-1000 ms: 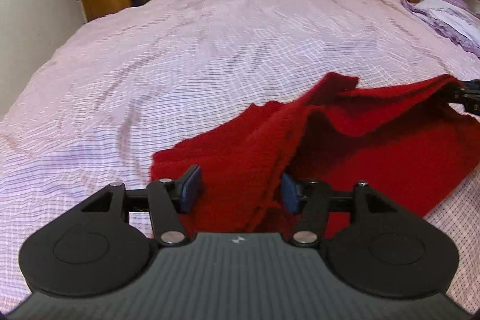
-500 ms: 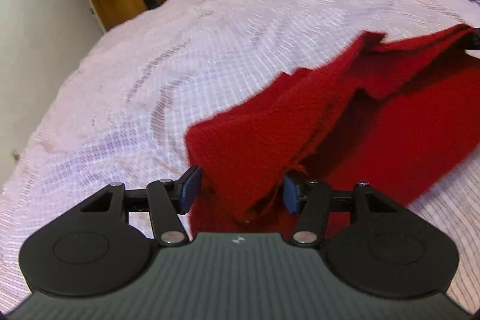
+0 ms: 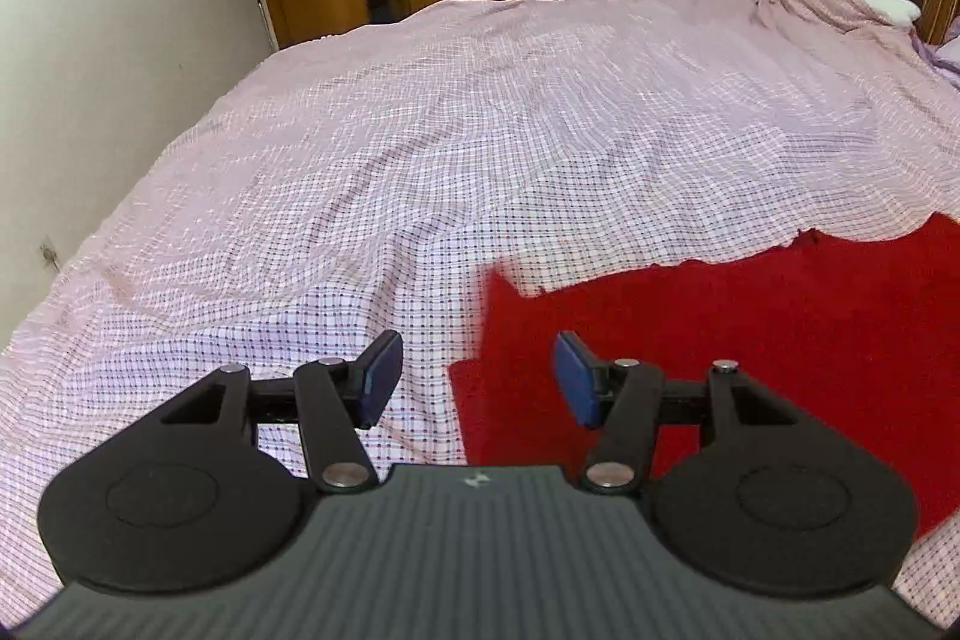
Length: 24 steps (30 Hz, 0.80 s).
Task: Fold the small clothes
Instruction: 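Lower the folded hem onto the cardigan and open both grippers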
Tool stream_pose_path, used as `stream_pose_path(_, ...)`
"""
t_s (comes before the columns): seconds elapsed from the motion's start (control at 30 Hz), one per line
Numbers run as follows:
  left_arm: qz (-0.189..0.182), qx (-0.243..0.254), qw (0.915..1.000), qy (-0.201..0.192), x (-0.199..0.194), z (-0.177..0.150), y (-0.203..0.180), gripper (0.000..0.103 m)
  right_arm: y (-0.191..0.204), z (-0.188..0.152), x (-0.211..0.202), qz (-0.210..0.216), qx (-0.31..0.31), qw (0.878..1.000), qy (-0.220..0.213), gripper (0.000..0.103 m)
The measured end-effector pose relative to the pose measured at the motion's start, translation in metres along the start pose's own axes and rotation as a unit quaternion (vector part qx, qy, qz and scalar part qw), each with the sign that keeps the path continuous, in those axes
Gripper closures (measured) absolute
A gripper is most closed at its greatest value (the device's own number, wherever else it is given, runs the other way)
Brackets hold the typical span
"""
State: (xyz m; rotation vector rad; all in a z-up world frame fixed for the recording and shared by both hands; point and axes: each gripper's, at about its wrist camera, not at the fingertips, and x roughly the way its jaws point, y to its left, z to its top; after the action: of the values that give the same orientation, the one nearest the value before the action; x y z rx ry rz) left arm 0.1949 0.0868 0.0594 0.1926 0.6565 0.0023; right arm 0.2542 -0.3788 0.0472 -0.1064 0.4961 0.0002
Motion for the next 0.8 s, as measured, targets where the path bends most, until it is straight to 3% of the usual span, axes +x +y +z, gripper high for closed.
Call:
stream_pose_path(0.2, -0.025, -0.001, 0.9994, 0.024, 0.012, -0.018, -0.01, 0.041, 0.006, -0.013, -0.005, 0.044, 0.003, 0.999, 0.01, 0.046)
stream_pose_path(0.33, -0.013, -0.013, 0.998, 0.06, 0.033, -0.04, -0.013, 0.04, 0.009, -0.027, 0.01, 0.058, 0.009, 0.997, 0.044, 0.047)
stream_pose_path(0.47, -0.016, -0.052, 0.9961, 0.069, 0.039, -0.047, -0.005, 0.035, 0.006, -0.041, 0.031, 0.073, 0.033, 0.995, 0.064, 0.047)
stream_pose_path(0.63, -0.005, -0.048, 0.997, 0.06, 0.036, -0.054, -0.006, 0.034, -0.003, -0.041, 0.049, 0.089, 0.064, 0.992, 0.069, 0.045)
stream_pose_path(0.8, 0.002, -0.045, 0.9969, 0.064, 0.02, -0.052, -0.005, 0.034, -0.01, -0.035, 0.036, 0.089, 0.098, 0.988, 0.074, 0.044)
